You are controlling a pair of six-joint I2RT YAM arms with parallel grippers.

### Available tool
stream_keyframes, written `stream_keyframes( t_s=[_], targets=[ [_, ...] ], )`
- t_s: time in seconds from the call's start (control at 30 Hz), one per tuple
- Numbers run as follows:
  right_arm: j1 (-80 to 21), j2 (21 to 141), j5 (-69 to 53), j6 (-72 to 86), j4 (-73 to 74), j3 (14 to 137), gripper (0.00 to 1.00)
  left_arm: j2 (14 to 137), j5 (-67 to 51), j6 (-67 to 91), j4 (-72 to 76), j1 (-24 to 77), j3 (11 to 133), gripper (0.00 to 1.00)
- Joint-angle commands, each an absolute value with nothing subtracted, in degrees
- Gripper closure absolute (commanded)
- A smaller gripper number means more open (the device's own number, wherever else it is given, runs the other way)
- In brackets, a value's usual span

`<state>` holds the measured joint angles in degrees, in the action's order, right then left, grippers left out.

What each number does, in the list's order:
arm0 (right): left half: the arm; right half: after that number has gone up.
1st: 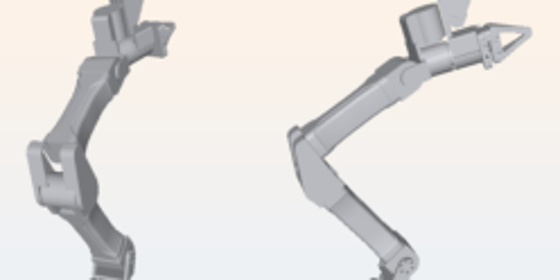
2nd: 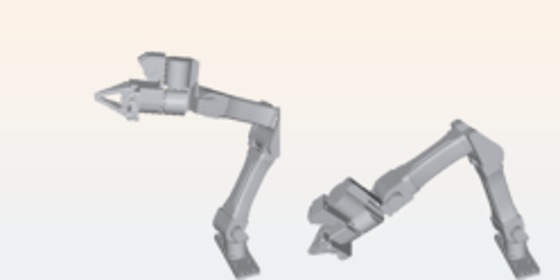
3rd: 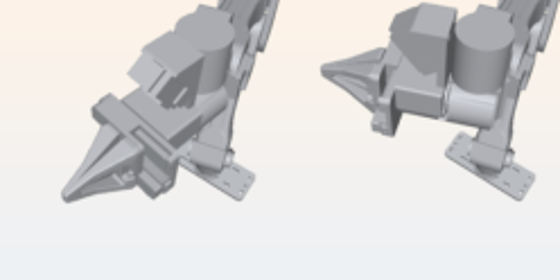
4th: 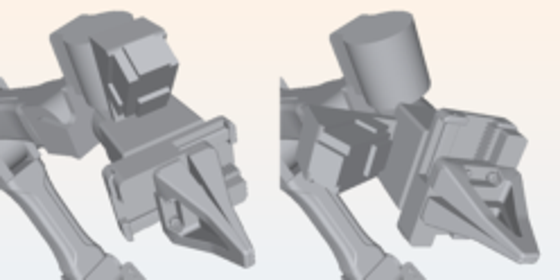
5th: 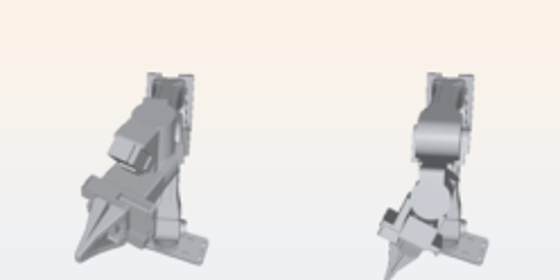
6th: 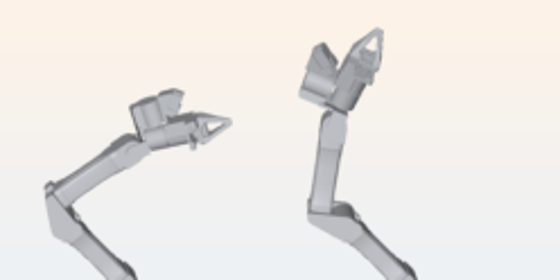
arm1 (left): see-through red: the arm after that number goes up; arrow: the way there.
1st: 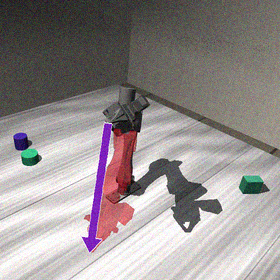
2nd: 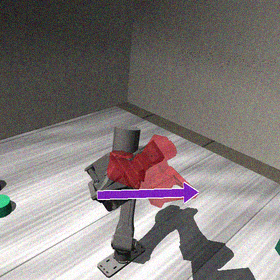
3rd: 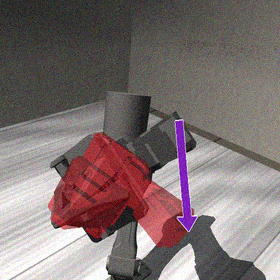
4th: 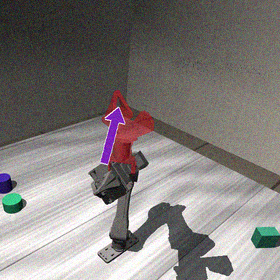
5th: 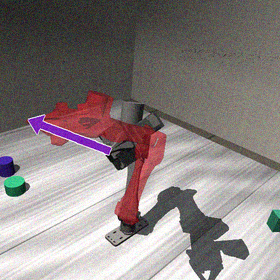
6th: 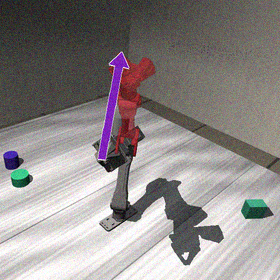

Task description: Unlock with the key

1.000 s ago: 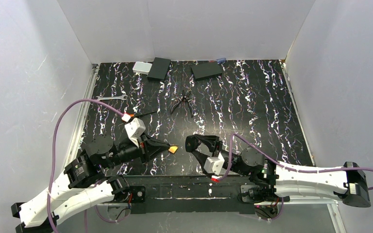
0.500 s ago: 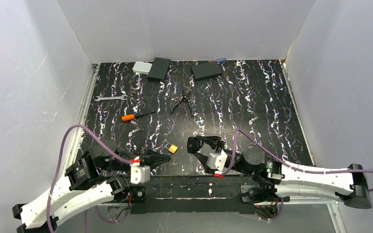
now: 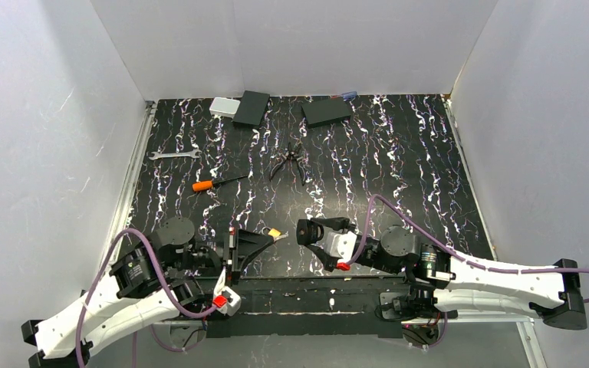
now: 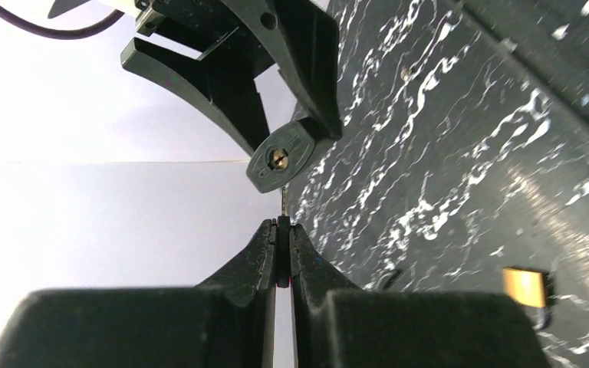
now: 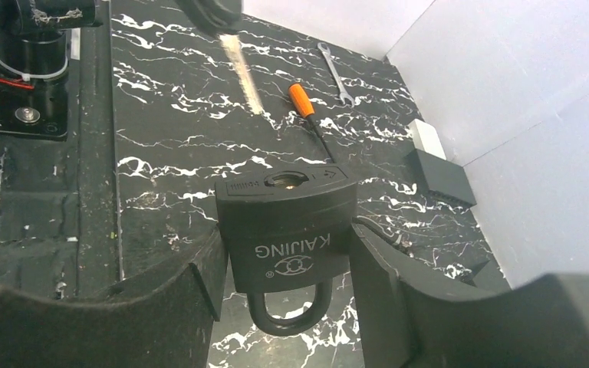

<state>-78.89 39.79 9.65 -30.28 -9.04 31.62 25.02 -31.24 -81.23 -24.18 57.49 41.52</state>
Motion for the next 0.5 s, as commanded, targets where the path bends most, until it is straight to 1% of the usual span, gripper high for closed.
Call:
stream_keyframes(
  t_s=[0.0,0.2,0.47],
  targets=[
    [-79.2,38.9,9.5,-28.3,-13.5,35.8,0.99,27.0,-26.4,-95.0,-21.9,57.3,42.0,1.0],
    [-79.2,39.8,8.3,-29.7,-10.9,36.7,0.99,30.8,-24.2,-104.5,-20.5,57.4,41.8,1.0],
    [-79.2,40.6,11.4,-30.8,-9.1,37.8,0.99,32.3,-26.1,-107.6,-20.3,57.4,42.0,1.0]
  ],
)
